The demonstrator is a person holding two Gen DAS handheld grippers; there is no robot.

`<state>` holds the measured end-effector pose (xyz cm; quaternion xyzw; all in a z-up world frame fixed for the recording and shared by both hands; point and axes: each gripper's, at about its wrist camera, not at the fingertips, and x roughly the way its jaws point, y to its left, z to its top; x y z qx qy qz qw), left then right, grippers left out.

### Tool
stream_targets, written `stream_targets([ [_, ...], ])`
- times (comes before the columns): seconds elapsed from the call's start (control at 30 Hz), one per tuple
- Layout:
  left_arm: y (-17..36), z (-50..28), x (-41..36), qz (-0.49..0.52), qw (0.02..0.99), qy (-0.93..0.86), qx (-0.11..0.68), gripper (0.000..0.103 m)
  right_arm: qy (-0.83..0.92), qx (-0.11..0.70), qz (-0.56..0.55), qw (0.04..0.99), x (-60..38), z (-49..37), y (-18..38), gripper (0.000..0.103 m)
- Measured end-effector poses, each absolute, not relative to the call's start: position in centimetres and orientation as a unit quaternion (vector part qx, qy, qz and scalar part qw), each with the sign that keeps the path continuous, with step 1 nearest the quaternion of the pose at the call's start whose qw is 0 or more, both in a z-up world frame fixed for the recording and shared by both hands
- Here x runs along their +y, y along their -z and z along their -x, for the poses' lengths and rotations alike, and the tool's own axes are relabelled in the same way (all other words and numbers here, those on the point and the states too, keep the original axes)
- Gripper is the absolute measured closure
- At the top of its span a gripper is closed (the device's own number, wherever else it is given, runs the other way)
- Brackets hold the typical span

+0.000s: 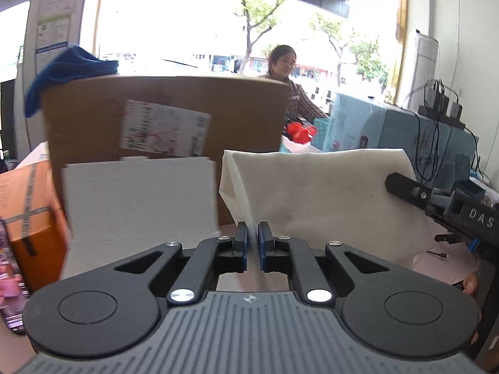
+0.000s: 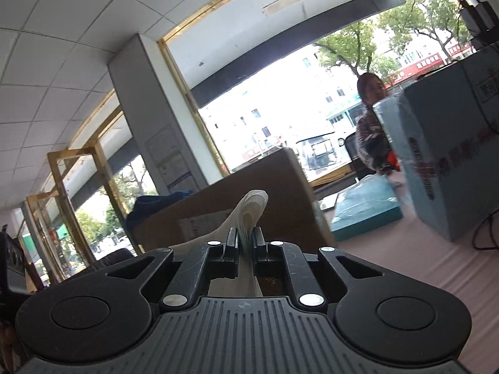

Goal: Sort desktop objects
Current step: 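Lift the white napkin with both grippers and carry it toward the white box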

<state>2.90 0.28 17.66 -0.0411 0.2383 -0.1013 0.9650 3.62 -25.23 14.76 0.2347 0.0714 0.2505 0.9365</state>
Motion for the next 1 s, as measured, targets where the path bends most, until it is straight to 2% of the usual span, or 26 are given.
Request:
stream_targets([
  [0.27,-19.7,2.1,6.5,0.052,0.973,0.050,0.217,0.097,-0.296,0.083,-0.210,0.928,-17.9,-2.3,-17.0,0.095],
  [0.57,-18.5,4.4,12.2,0.066,0.968,-0.003,0.244,0.097,-0.316,0.128,-0.196,0.920,-12.1,-4.3,-16.3,0.095],
  [0.7,-17.6,3.2,13.1,0.073,0.963,-0.011,0.258,0.097,-0.321,0.147,-0.190,0.916,-9.8,-5.2,-16.0,0.095],
  [1.0,-17.3,-4.9,11.2,0.070,0.950,-0.002,0.305,0.097,-0.299,0.187,-0.209,0.912,-8.2,-10.2,-16.8,0.095],
])
